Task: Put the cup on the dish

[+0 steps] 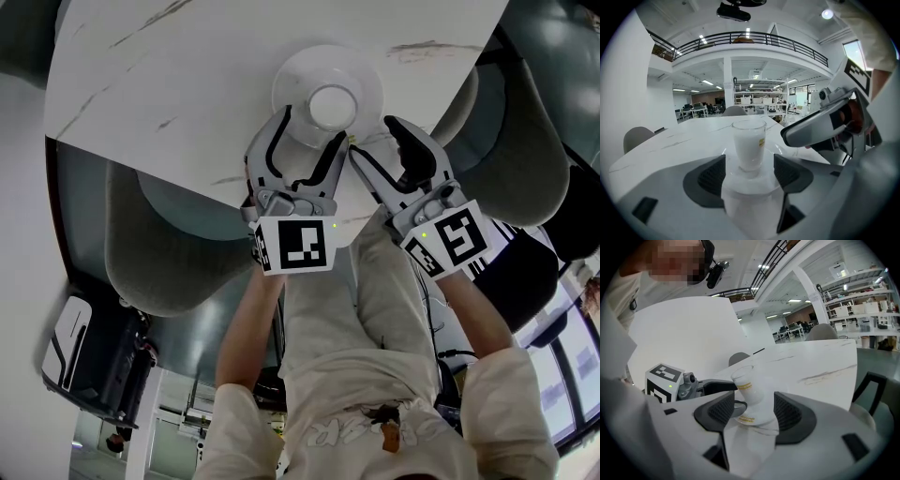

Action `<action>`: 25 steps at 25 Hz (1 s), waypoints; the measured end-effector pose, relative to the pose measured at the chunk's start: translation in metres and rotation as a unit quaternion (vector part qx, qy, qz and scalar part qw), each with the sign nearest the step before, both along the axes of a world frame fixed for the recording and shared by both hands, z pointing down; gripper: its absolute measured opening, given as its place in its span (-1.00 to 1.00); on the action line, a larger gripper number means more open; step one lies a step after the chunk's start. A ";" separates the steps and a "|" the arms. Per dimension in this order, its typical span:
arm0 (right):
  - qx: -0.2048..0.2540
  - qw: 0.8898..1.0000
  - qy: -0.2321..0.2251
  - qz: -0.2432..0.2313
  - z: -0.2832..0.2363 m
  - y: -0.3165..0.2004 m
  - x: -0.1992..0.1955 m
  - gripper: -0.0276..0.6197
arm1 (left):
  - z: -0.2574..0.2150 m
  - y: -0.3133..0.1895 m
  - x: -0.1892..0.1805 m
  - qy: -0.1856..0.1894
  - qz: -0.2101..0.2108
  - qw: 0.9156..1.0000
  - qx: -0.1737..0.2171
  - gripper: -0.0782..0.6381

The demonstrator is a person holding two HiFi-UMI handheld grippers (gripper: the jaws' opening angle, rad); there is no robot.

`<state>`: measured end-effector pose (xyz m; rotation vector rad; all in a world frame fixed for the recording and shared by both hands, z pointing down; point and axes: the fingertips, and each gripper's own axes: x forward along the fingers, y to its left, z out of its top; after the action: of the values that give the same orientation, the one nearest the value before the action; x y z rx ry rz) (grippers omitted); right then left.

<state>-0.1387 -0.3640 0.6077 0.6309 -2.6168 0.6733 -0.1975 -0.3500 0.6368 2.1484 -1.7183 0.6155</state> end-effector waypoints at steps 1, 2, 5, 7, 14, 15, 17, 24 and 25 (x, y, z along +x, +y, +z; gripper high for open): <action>0.001 1.000 -0.001 -0.002 -0.001 0.001 0.000 -0.14 | 0.000 0.002 0.000 0.001 -0.001 1.000 -0.001 0.08; 0.001 1.000 -0.002 -0.003 -0.002 0.002 0.000 -0.14 | 0.000 0.004 0.000 0.002 0.000 1.000 -0.002 0.08; 0.003 1.000 -0.004 -0.007 -0.005 0.005 -0.001 -0.14 | -0.003 0.010 0.004 0.002 0.005 1.000 -0.002 0.08; 0.006 1.000 -0.006 -0.009 -0.008 0.007 -0.001 -0.14 | -0.008 0.012 0.006 0.002 0.003 1.000 0.004 0.08; 0.021 0.999 -0.019 -0.027 -0.029 0.012 -0.004 -0.14 | -0.028 0.019 0.012 0.020 0.011 1.000 0.006 0.07; 0.023 0.999 -0.019 -0.034 -0.032 0.014 -0.004 -0.14 | -0.033 0.019 0.012 0.020 0.013 1.000 0.011 0.07; 0.026 0.998 -0.018 -0.051 -0.034 0.018 -0.005 -0.14 | -0.044 0.018 0.011 0.020 0.015 0.999 0.022 -0.02; 0.041 0.996 -0.029 -0.076 -0.057 0.024 -0.009 -0.31 | -0.077 0.028 0.010 0.022 -0.007 0.999 0.039 -0.38; 0.044 0.995 -0.030 -0.079 -0.061 0.025 -0.009 -0.31 | -0.081 0.030 0.011 0.026 -0.007 0.999 0.039 -0.44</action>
<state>-0.1478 -0.3393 0.5462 0.4283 -2.7280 0.5395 -0.1860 -0.3204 0.5559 2.1829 -1.7566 0.4921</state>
